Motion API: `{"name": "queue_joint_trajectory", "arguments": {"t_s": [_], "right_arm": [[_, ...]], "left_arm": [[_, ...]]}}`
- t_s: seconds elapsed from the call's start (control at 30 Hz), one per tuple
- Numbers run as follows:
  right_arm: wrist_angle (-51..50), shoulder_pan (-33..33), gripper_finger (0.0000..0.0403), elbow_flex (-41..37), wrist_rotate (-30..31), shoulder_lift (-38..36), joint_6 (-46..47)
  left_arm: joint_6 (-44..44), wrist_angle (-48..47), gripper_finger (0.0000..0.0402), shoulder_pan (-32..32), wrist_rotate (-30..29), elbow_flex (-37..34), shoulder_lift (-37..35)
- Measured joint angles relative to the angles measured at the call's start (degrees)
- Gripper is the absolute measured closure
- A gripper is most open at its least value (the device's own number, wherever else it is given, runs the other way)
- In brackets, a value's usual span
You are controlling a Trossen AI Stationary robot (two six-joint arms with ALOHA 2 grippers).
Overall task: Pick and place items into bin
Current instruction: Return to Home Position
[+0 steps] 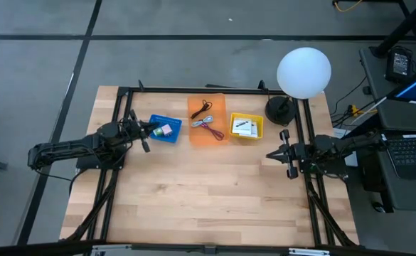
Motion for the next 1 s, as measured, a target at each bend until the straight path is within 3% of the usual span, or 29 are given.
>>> {"name": "queue_joint_trajectory", "arguments": {"t_s": [1.0], "right_arm": [[-0.2, 3.0, 0.0402, 0.0, 1.5, 0.1, 0.0]], "left_arm": [[0.0, 0.0, 0.0398, 0.0, 0.0, 0.0, 0.0]]}}
